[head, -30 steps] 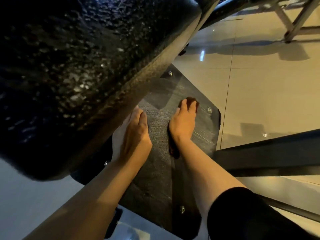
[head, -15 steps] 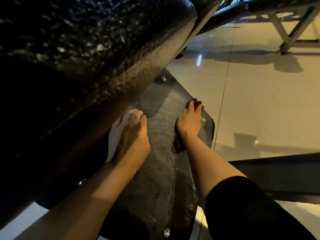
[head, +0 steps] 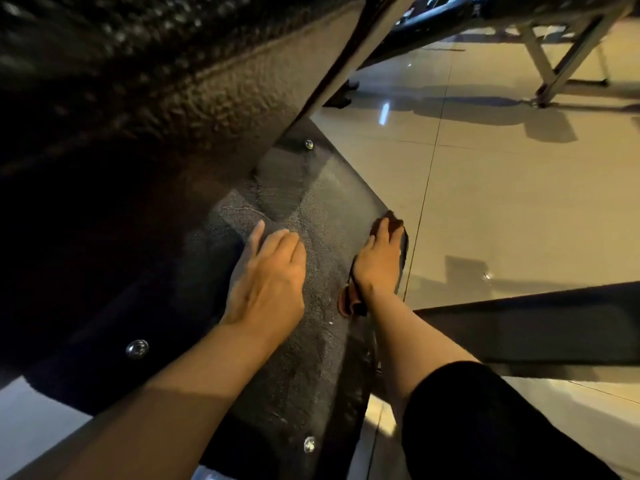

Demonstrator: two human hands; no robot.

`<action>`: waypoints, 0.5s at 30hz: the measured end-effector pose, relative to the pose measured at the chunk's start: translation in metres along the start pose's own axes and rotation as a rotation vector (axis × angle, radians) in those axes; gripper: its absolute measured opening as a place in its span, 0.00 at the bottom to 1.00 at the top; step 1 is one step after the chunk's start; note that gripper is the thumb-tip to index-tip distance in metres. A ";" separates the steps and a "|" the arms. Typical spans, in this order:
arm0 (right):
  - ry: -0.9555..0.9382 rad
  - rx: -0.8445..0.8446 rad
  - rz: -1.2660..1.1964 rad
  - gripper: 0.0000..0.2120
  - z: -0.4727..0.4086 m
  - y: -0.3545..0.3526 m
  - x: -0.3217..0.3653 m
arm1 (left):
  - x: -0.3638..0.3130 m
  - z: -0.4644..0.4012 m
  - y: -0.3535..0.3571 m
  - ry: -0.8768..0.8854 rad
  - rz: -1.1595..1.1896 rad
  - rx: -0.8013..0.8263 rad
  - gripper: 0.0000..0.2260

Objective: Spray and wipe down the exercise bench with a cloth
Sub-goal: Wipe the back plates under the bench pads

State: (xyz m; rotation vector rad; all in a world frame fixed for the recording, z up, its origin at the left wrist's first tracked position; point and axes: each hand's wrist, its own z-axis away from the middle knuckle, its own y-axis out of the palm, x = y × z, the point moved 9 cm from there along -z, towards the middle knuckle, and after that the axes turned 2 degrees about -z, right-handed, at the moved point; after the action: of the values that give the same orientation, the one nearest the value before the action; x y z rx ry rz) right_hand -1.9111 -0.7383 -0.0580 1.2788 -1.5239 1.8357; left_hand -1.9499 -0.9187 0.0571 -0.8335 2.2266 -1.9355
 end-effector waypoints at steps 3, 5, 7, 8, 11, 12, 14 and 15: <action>0.169 -0.011 -0.100 0.25 0.033 -0.006 -0.038 | -0.003 0.012 -0.005 0.003 -0.035 -0.066 0.20; 0.223 -0.052 -0.293 0.23 0.047 -0.007 -0.031 | -0.003 0.023 -0.017 0.018 -0.055 -0.066 0.19; 0.172 -0.091 -0.216 0.23 0.055 -0.005 0.004 | 0.010 0.034 -0.017 0.032 -0.159 -0.006 0.22; 0.113 -0.079 -0.177 0.23 0.061 0.000 0.029 | 0.018 0.041 -0.020 0.038 -0.232 0.024 0.23; -0.179 0.060 -0.219 0.24 0.098 0.026 0.123 | 0.051 0.067 -0.025 -0.027 -0.327 0.058 0.30; -0.318 0.095 -0.244 0.24 0.117 0.031 0.152 | 0.057 0.074 -0.028 -0.034 -0.346 0.041 0.29; -0.566 0.145 -0.243 0.25 0.157 0.036 0.188 | 0.062 0.088 -0.041 -0.094 -0.239 0.003 0.29; -0.620 0.161 -0.232 0.25 0.167 0.037 0.188 | 0.062 0.094 -0.044 -0.116 -0.249 -0.023 0.29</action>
State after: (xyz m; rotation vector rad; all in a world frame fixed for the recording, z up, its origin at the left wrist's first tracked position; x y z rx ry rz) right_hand -1.9682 -0.9461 0.0768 2.1473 -1.4368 1.5073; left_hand -1.9497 -1.0330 0.0972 -1.2461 2.1707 -1.9048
